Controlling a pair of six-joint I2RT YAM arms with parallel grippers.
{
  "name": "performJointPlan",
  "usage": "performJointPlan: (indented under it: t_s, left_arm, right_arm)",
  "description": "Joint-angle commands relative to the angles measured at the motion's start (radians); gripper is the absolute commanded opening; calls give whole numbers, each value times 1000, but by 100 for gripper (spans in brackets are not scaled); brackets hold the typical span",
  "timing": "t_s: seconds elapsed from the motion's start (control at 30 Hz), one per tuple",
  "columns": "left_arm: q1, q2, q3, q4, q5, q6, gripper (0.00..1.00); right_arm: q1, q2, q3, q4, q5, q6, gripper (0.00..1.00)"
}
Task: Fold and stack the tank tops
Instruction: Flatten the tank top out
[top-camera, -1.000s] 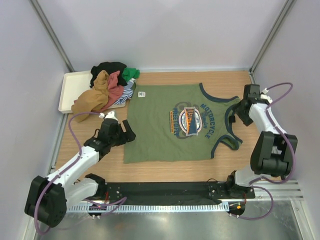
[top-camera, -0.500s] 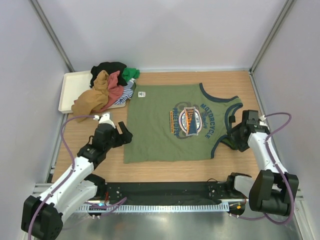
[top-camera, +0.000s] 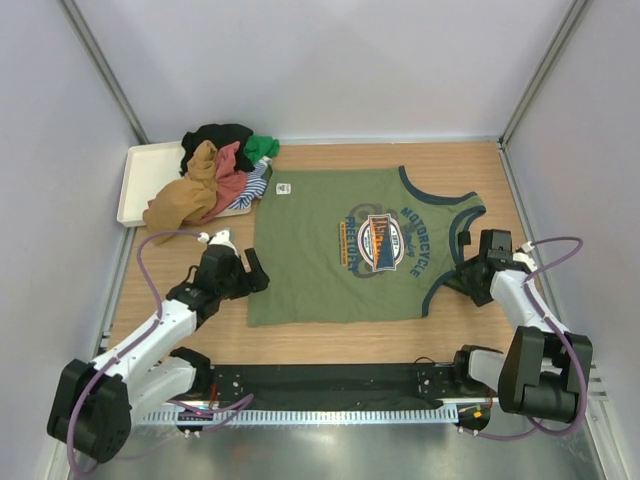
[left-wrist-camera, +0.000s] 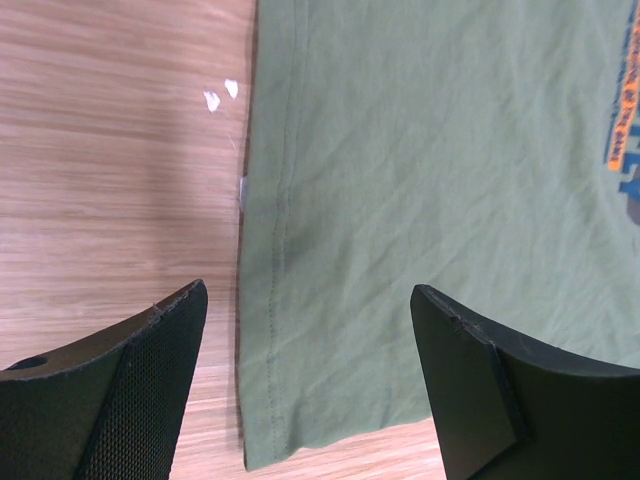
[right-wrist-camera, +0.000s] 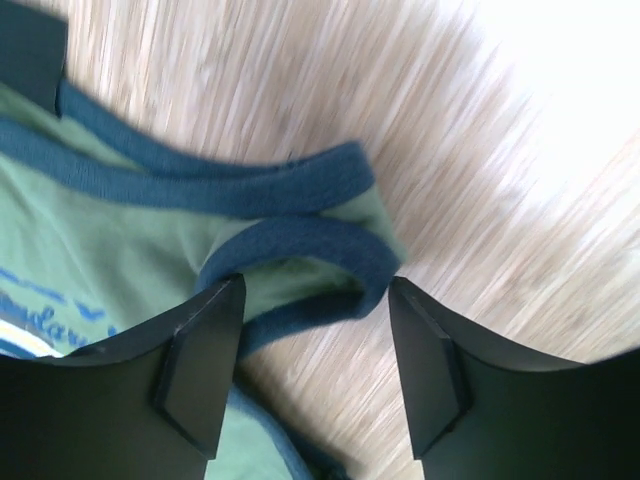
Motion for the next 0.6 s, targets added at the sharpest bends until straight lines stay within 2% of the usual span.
performJointPlan:
  t_s: [0.0, 0.03, 0.13, 0.23, 0.27, 0.33, 0.37, 0.47, 0.57]
  left_arm:
    - [5, 61, 11, 60, 56, 4, 83]
    - [5, 71, 16, 57, 59, 4, 83]
    - [5, 94, 25, 53, 53, 1, 82]
    - [6, 103, 25, 51, 51, -3, 82]
    - [6, 105, 28, 50, 51, -5, 83]
    - [5, 112, 28, 43, 51, -9, 83]
    - [6, 115, 32, 39, 50, -9, 83]
    - [6, 129, 35, 23, 45, -15, 83]
    - [5, 161, 45, 10, 42, -31, 83]
  right_arm:
    - [-26, -13, 26, 35, 132, 12, 64]
    - [-37, 5, 32, 24, 140, 12, 62]
    - [-79, 33, 35, -8, 201, 11, 46]
    - [-100, 27, 23, 33, 224, -19, 34]
    - [-102, 27, 25, 40, 231, -23, 21]
    - [-103, 27, 34, 40, 246, -31, 4]
    - [-103, 27, 38, 29, 263, -31, 1]
    - [-105, 30, 63, 9, 332, -32, 1]
    - [-105, 30, 94, 10, 387, -63, 9]
